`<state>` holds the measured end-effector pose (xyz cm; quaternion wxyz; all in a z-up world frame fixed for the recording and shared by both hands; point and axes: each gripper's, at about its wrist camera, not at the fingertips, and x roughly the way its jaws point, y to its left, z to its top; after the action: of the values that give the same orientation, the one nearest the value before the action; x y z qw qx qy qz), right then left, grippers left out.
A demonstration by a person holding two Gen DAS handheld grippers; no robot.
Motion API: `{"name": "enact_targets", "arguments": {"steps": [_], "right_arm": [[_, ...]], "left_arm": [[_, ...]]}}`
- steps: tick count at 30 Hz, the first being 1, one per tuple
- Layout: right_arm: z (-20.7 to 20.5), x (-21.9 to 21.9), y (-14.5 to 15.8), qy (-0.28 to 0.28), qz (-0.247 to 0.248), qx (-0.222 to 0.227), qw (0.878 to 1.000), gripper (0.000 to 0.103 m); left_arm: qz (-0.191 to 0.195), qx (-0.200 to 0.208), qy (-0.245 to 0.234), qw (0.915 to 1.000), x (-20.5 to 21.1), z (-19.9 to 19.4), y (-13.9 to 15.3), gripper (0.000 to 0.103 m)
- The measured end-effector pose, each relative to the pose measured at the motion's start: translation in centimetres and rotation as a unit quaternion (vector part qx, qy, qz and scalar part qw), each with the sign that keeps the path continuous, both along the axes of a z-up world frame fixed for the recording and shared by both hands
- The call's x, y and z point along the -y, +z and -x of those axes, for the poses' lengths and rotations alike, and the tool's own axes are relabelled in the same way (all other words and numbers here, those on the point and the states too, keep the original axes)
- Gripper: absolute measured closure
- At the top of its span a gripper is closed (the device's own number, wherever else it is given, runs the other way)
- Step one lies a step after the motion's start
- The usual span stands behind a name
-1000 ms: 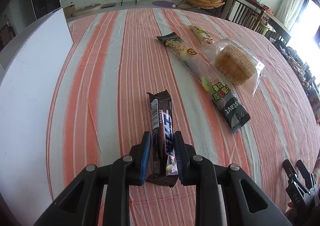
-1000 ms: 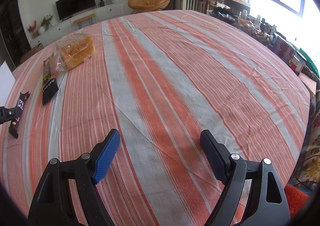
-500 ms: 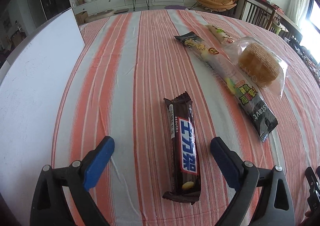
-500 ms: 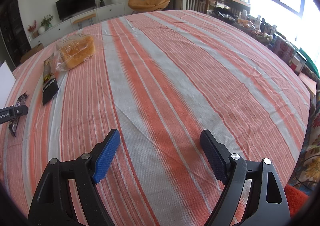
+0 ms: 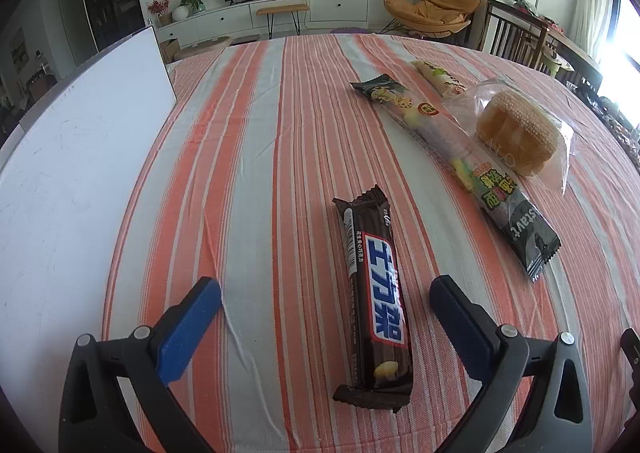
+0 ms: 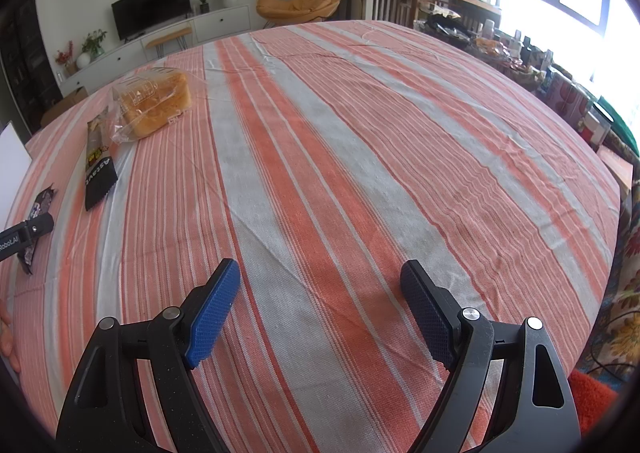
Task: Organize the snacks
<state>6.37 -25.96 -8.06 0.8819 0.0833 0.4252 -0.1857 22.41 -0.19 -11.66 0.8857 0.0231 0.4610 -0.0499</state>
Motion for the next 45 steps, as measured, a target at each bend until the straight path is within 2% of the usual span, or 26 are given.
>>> {"name": "enact_targets", "arguments": {"steps": [3,4,6,8,11,13,15,18,19,21,22,23,25,30,34,37,40,43,45], "right_arm": [[0.2,-0.1,0.2,0.007,-0.011,0.004,1.0,0.018],[0.5,0.1,0.5,0.012,-0.034,0.016,0.999,0.018],[1.0,0.5,2.0,0.029,-0.096,0.073,0.992,0.018],[-0.3,-0.4,3.7,0.059,-0.112,0.101,0.987,0.018],[-5.3,-2.9,5.2,0.159,-0.136,0.071,0.975,0.018],[-8.9,-5.2,5.1,0.209,-0.124,0.044,0.969,0.019],[-12.1,-7.9,4.0,0.251,-0.095,0.005,0.963,0.02],[-15.7,-11.0,1.3,0.286,-0.065,-0.055,0.954,0.022],[-16.4,-11.7,0.5,0.297,-0.063,-0.067,0.951,0.026],[-17.1,-13.2,-0.1,0.311,-0.025,-0.069,0.948,0.038],[-17.2,-13.7,0.0,0.318,-0.008,-0.069,0.946,0.056],[-17.2,-13.8,0.1,0.324,-0.015,-0.075,0.943,0.063],[-16.5,-13.4,0.3,0.328,-0.035,-0.086,0.94,0.07],[-10.3,-9.8,0.8,0.338,-0.078,-0.118,0.93,0.072],[-3.5,-6.7,0.9,0.346,-0.079,-0.149,0.923,0.072],[0.6,-3.3,1.2,0.311,-0.086,-0.17,0.931,0.073],[2.7,1.0,1.3,0.208,-0.095,-0.158,0.961,0.073],[1.3,4.2,1.3,0.126,-0.108,-0.111,0.98,0.074],[-0.4,5.2,1.7,0.093,-0.11,-0.054,0.988,0.074]], "left_arm": [[0.0,0.0,0.0,1.0,0.0,0.0,0.0,0.0],[0.0,0.0,0.0,1.0,0.0,0.0,0.0,0.0],[0.0,0.0,0.0,1.0,0.0,0.0,0.0,0.0],[0.0,0.0,0.0,1.0,0.0,0.0,0.0,0.0],[0.0,0.0,0.0,1.0,0.0,0.0,0.0,0.0],[0.0,0.0,0.0,1.0,0.0,0.0,0.0,0.0],[0.0,0.0,0.0,1.0,0.0,0.0,0.0,0.0],[0.0,0.0,0.0,1.0,0.0,0.0,0.0,0.0],[0.0,0.0,0.0,1.0,0.0,0.0,0.0,0.0],[0.0,0.0,0.0,1.0,0.0,0.0,-0.1,0.0],[0.0,0.0,0.0,1.0,0.0,0.1,0.0,0.0],[0.0,0.0,0.0,1.0,0.0,0.1,0.0,0.0],[0.0,0.0,0.0,1.0,0.0,0.1,-0.1,0.0],[0.0,0.0,0.0,1.0,0.0,0.1,-0.1,0.0],[0.001,0.0,0.0,1.0,0.0,0.1,-0.1,0.0],[0.001,0.0,0.0,1.0,0.0,0.1,-0.1,0.0],[0.001,0.0,0.0,1.0,0.0,0.0,-0.1,0.0],[0.001,0.0,0.0,1.0,0.0,0.0,-0.1,0.0],[0.001,0.0,0.0,1.0,0.0,0.0,-0.1,0.0]]}}
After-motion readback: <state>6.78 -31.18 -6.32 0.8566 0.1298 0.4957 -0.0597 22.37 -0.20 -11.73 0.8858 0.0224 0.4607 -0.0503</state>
